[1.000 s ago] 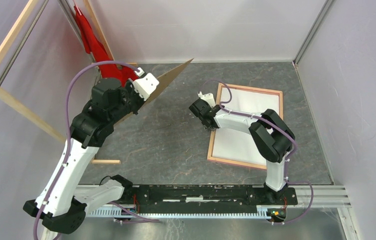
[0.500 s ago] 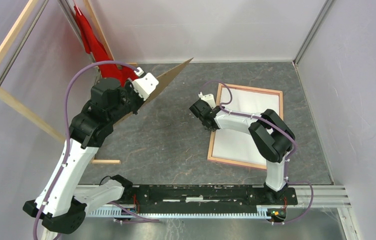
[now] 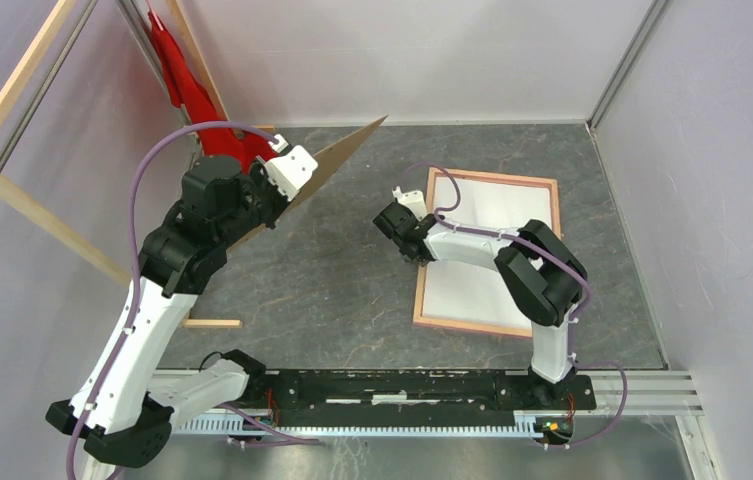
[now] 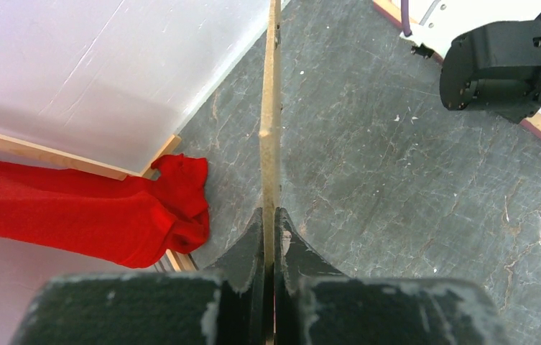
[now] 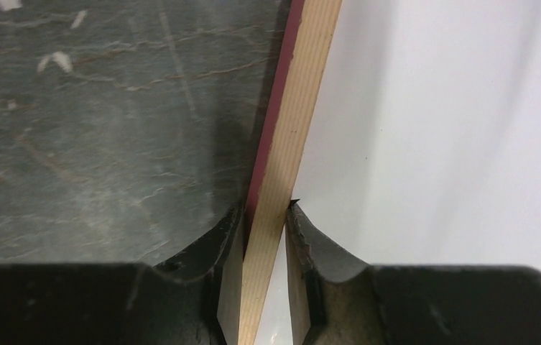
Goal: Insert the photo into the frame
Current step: Move the photo frame to the center of the board, then turn over the photo frame item on the photo frame.
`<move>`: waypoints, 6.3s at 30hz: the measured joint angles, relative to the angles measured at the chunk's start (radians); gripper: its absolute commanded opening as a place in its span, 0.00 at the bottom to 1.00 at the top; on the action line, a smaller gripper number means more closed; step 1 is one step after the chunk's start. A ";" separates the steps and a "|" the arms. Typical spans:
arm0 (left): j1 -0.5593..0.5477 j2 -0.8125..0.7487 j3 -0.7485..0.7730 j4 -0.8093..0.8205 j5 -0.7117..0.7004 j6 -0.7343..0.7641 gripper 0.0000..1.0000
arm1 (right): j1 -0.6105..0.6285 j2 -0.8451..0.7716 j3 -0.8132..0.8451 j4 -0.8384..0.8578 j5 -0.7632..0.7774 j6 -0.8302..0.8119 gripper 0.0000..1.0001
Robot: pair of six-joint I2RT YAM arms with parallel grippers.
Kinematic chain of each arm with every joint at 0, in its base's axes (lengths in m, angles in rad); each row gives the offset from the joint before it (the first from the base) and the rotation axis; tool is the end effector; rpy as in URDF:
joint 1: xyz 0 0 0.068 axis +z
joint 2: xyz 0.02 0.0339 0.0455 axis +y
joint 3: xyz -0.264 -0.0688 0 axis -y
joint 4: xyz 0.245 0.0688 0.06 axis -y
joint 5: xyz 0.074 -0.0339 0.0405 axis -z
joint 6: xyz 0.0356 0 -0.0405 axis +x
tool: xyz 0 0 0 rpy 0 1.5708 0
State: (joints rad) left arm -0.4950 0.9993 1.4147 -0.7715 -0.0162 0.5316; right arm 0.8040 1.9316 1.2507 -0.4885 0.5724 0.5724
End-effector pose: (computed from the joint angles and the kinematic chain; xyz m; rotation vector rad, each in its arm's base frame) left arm 0.1586 -0.0849 0.4511 0.9368 1.6840 0.0401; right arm 0.2789 0.2617 0.1572 -0.1383 2.4672 -0.2419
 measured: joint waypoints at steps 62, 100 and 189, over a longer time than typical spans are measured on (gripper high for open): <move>0.000 -0.138 0.077 -0.372 0.323 0.289 0.02 | 0.022 -0.587 0.077 0.175 -1.035 -1.214 0.77; 0.005 -0.184 0.094 -0.113 0.258 0.343 1.00 | -0.079 -0.435 0.134 0.413 -1.207 -0.847 0.00; 0.219 0.212 -0.385 0.163 0.188 0.044 1.00 | -0.895 -0.232 -0.389 0.808 -1.550 0.332 0.00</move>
State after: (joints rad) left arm -0.2760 1.2110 1.0298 -0.6086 0.1715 0.5755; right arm -0.0914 1.7000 0.8612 0.3199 -0.9771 0.9047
